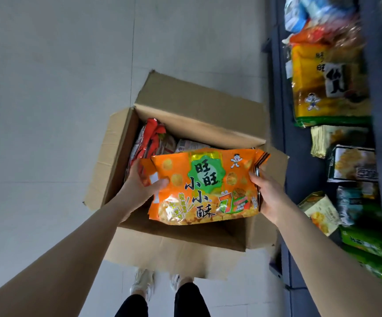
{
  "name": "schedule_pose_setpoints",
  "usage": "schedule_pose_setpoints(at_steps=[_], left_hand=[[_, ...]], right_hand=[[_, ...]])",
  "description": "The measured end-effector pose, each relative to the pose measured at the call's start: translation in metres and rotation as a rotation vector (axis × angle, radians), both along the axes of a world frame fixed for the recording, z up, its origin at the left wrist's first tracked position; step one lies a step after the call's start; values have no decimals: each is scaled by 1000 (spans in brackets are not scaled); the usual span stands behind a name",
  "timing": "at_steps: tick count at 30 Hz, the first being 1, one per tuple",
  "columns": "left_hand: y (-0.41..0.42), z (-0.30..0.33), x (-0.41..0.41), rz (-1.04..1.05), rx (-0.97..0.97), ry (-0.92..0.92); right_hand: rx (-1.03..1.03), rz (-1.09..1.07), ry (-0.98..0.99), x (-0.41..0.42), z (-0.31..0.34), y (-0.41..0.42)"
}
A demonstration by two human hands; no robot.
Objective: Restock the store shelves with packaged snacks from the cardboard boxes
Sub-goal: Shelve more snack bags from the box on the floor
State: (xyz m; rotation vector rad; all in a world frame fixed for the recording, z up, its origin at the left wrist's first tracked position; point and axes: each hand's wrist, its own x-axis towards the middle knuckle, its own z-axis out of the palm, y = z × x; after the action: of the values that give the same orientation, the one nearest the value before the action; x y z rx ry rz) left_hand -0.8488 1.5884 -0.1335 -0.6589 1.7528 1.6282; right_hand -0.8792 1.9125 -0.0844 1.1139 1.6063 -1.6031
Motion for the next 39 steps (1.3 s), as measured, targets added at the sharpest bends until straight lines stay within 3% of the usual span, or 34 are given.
schedule_pose_setpoints(at_steps=[3,8,11,13,15,18,21,26,30,39], left_hand=[[12,59,-10,-19,171,-115],[22,148,-17,37,52,52],[28,203,-20,24,-127,191],[33,246,-25,-71,-245,296],[39,289,-31,-204,-373,431],[48,349,-37,-351,-411,574],[68,395,-41,-411,-336,647],[121,463,-29,-542,-165,733],[162,501,-15,-728,-156,855],[287,636,16,-1017,-181,1385]], right_hand=[[-48,-78,12,11,48,-2],[-57,4,80,26,138,-6],[227,165,250,35,198,-4],[455,147,452,38,243,1],[452,191,582,44,297,5],[429,586,477,62,363,10],[466,695,392,90,399,16],[656,426,482,151,449,38],[897,230,506,203,484,60],[1386,-47,499,342,650,128]])
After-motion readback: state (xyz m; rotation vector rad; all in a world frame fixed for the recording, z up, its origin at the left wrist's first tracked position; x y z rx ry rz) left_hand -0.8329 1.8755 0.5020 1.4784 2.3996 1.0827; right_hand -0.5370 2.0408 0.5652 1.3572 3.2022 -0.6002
